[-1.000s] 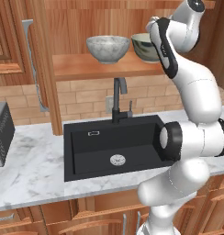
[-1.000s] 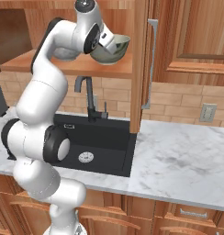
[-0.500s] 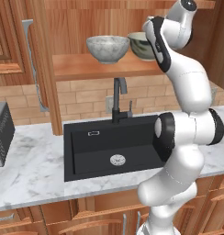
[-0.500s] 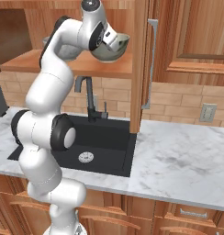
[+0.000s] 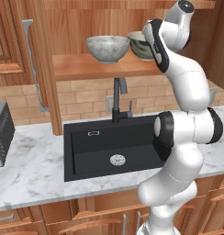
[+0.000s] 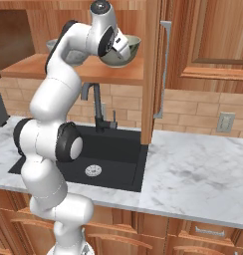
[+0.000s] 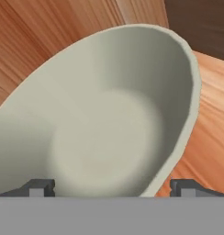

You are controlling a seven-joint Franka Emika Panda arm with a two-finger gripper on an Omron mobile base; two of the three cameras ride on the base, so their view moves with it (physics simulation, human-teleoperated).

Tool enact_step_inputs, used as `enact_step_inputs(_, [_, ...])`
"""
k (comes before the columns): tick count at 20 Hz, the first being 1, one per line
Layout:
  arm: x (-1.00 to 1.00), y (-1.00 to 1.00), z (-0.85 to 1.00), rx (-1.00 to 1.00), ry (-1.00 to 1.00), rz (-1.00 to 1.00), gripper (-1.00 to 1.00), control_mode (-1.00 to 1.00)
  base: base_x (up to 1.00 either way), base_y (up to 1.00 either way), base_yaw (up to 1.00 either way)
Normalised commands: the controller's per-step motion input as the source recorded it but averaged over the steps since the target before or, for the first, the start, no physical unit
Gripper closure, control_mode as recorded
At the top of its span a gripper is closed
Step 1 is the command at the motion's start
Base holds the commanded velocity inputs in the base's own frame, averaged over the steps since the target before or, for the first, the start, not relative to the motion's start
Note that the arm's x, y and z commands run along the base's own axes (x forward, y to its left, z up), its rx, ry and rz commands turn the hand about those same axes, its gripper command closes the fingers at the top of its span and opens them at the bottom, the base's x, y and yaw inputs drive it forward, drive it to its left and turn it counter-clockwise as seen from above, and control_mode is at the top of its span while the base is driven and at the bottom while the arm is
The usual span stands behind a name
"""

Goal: Pick up the bowls from the cabinet and place each bowl in front of a stool on the dining counter.

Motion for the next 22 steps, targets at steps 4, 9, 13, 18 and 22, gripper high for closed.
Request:
enact_step_inputs(4, [0.08, 0.00, -0.38, -0.01, 0.00, -0.02, 1.00, -1.00, 0.00, 0.00, 0.00])
enact_step_inputs(9, [0.00, 0.00, 0.00, 0.00, 0.00, 0.00, 1.00, -1.00, 0.00, 0.00, 0.00])
enact_step_inputs(13, [0.00, 0.00, -0.03, 0.00, 0.00, 0.00, 1.00, -1.00, 0.00, 0.00, 0.00])
enact_step_inputs(18, [-0.49, 0.01, -0.04, 0.00, 0.00, 0.00, 1.00, -1.00, 0.00, 0.00, 0.00])
enact_step_inputs(22, [-1.00, 0.00, 0.00, 0.00, 0.00, 0.01, 1.00, -1.00, 0.00, 0.00, 0.00])
